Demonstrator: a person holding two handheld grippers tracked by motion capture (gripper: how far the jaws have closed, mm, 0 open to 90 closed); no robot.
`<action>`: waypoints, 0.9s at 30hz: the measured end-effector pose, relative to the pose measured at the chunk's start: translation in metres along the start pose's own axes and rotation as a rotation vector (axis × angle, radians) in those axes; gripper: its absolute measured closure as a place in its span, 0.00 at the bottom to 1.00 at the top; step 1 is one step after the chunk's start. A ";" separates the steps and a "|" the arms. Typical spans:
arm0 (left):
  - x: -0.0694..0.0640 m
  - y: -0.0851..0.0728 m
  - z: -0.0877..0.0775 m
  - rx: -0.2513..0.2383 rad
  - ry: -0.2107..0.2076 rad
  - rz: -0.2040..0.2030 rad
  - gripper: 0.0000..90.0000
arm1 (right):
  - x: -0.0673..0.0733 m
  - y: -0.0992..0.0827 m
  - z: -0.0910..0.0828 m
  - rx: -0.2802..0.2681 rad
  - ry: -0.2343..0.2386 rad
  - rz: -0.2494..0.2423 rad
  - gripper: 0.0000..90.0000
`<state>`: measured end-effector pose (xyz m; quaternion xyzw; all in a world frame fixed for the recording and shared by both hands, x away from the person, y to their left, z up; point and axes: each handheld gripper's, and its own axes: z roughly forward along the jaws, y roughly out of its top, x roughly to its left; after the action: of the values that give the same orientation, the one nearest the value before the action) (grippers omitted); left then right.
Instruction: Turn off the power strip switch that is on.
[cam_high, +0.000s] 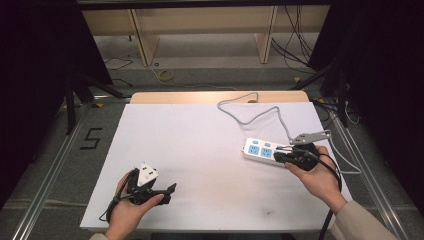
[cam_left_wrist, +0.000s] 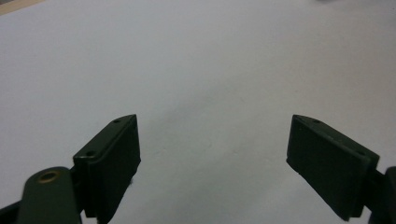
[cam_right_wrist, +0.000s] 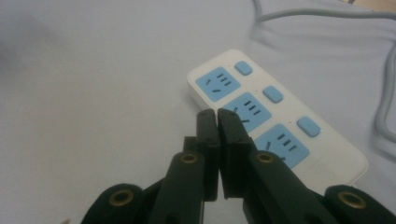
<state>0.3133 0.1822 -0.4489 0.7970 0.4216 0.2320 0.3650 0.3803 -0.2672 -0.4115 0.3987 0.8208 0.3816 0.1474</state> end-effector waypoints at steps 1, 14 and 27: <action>0.000 0.000 0.000 0.000 -0.001 0.001 0.19 | 0.001 -0.003 -0.001 -0.011 0.012 -0.004 0.97; -0.001 -0.001 0.000 0.012 -0.009 0.009 0.18 | 0.013 -0.035 -0.007 -0.128 0.113 -0.091 0.51; -0.001 -0.001 0.000 0.023 -0.010 0.020 0.18 | 0.016 -0.063 -0.022 -0.142 0.096 -0.113 0.35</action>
<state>0.3121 0.1821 -0.4497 0.8066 0.4144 0.2265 0.3556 0.3235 -0.2908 -0.4428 0.3215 0.8189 0.4487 0.1573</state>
